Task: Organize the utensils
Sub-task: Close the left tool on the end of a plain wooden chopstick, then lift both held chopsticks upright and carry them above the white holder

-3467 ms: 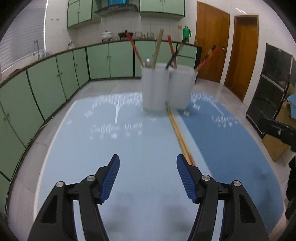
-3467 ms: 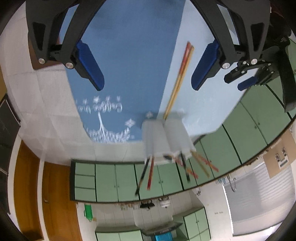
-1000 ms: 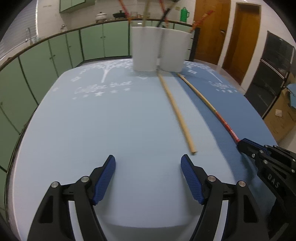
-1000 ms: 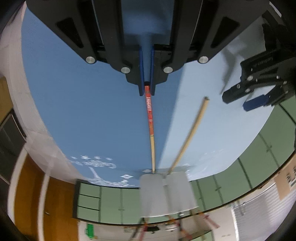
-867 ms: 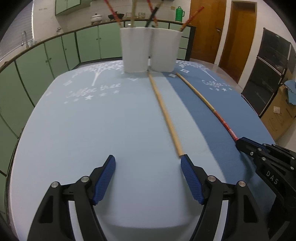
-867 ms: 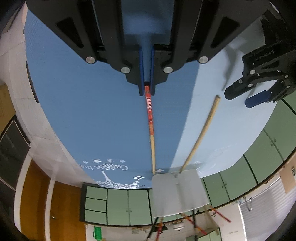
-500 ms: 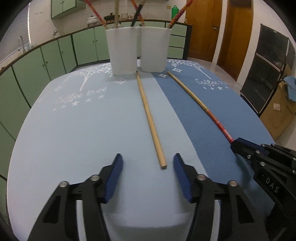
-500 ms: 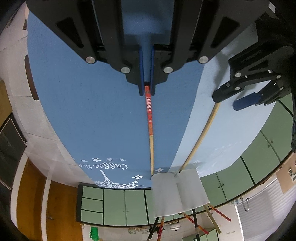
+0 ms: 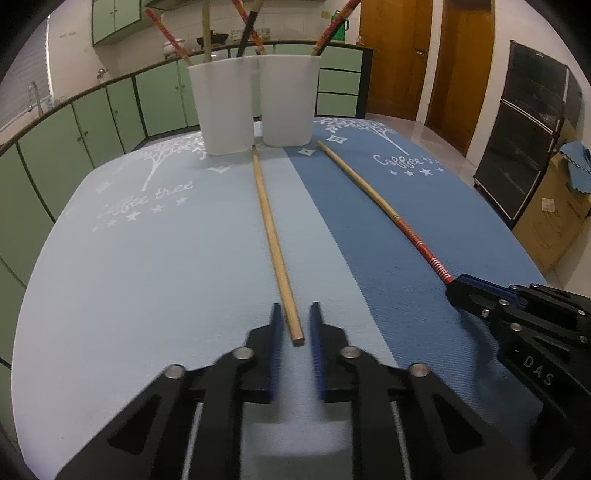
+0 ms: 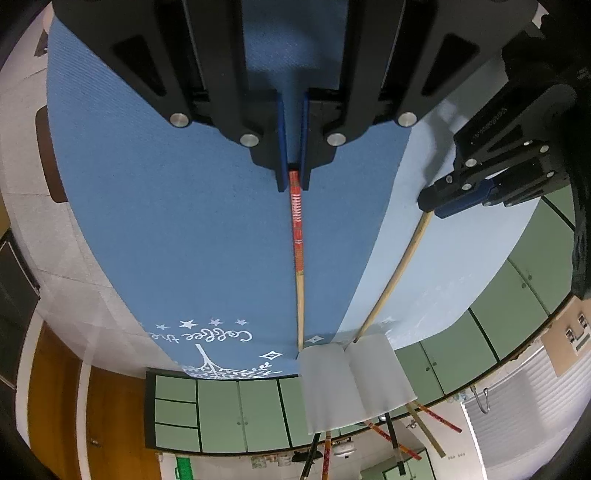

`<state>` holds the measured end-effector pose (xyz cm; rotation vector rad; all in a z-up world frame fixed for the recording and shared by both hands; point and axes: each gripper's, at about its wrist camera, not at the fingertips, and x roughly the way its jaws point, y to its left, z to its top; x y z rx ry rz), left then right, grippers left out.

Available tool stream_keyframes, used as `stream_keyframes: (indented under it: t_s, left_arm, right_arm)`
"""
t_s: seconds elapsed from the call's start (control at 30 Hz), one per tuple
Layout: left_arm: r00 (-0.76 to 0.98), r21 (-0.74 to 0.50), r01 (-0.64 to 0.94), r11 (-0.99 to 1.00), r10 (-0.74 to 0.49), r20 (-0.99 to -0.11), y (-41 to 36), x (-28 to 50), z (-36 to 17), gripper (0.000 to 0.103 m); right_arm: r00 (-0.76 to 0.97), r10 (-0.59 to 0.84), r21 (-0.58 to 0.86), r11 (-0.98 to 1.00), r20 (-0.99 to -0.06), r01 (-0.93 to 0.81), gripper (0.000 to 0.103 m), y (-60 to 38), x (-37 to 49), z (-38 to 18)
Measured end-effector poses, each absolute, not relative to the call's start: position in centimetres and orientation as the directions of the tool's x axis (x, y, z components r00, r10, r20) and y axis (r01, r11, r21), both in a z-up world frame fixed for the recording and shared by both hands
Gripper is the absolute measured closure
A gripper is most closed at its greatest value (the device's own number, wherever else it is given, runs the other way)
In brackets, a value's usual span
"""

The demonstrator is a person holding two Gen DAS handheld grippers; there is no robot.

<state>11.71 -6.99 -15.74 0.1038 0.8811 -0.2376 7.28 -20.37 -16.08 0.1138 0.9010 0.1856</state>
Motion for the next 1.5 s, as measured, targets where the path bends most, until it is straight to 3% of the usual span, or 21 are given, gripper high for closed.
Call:
stream_keyframes:
  t_s: [0.67,1.5]
  left_arm:
    - [0.655,0.000,0.225,0.974,-0.151,-0.740,-5.7,10.6,-13.1,0.097]
    - [0.828,0.000,0.222,0.975,-0.189,-0.528,-3.5,9.9,-1.3,0.097]
  right_arm:
    - [0.638,0.186,0.136,0.983,-0.747,-0.126,0.098,-20.4,6.5,-14.5]
    - [0.783,0.230,0.134,0.973,-0.578,-0.187,0.098,-21.1,6.4,-2.4]
